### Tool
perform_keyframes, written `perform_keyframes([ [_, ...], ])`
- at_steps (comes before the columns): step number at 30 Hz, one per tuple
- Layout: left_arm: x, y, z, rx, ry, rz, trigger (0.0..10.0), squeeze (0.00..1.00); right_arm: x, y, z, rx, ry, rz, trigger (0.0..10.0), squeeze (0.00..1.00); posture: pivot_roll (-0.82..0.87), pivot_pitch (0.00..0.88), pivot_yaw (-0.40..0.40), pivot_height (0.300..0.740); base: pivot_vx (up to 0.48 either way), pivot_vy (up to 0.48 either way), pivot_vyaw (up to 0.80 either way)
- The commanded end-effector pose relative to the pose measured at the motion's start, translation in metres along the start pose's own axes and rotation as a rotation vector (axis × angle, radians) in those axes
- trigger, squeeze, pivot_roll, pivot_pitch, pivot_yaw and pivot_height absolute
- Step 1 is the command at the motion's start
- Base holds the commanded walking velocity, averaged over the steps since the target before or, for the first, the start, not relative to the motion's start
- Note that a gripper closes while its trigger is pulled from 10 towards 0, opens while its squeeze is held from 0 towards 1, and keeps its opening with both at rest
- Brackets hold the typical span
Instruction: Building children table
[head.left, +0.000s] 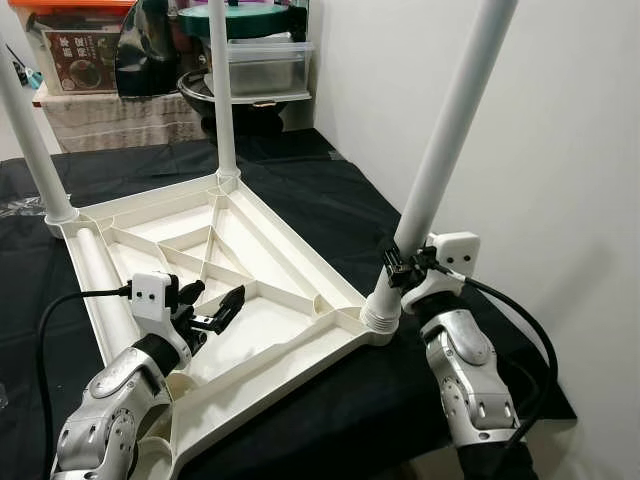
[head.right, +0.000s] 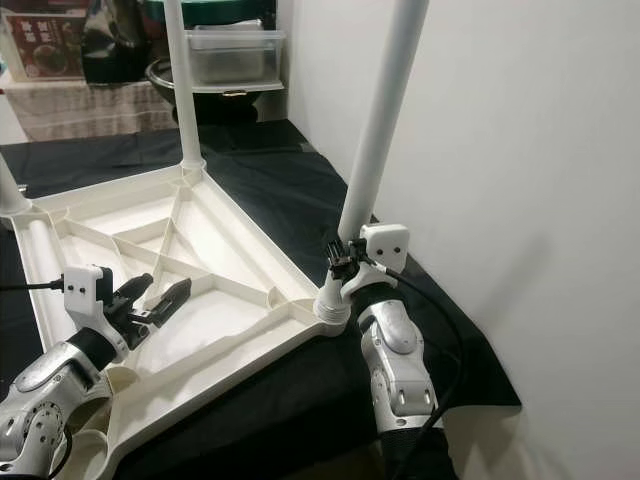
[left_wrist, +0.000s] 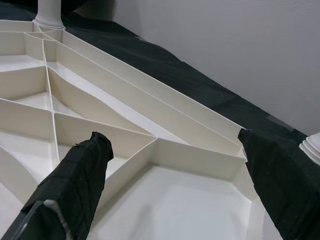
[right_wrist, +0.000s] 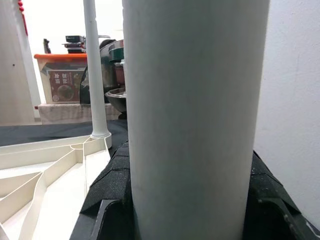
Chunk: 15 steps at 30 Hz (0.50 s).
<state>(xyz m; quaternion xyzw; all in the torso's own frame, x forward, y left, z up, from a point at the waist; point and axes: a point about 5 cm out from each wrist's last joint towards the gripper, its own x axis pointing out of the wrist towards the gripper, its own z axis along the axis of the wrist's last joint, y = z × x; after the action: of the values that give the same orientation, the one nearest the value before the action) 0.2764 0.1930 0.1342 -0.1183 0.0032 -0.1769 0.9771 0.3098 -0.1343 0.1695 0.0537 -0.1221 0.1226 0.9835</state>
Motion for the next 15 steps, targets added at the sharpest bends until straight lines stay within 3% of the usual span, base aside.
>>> perform_keyframes([
  [1,0.001,0.0,-0.002,0.014,0.012,-0.006,10.0,0.0,-0.009,0.008,-0.028,0.035,0.132,0.031,10.0,0.0,-0.01,0.0,-0.065,0.74,0.0,0.0,0.0],
  [12,0.001,0.0,-0.001,0.014,0.013,-0.007,10.0,0.0,-0.009,0.009,-0.024,0.044,0.105,0.036,10.0,0.01,-0.01,0.0,-0.064,0.74,0.0,0.0,0.0],
  [13,0.001,0.0,-0.001,0.014,0.013,-0.007,10.0,0.0,-0.009,0.009,-0.021,0.051,0.081,0.035,10.0,0.68,-0.01,0.0,-0.064,0.74,0.0,0.0,0.0],
  [14,0.001,0.0,-0.001,0.014,0.013,-0.008,10.0,0.0,-0.009,0.009,-0.019,0.056,0.064,0.033,10.0,0.68,-0.01,0.0,-0.064,0.74,0.0,0.0,0.0],
  [15,0.001,0.001,-0.001,0.015,0.013,-0.008,10.0,0.0,-0.008,0.01,-0.016,0.06,0.047,0.033,10.0,0.75,-0.01,0.0,-0.063,0.74,0.0,0.0,0.0],
])
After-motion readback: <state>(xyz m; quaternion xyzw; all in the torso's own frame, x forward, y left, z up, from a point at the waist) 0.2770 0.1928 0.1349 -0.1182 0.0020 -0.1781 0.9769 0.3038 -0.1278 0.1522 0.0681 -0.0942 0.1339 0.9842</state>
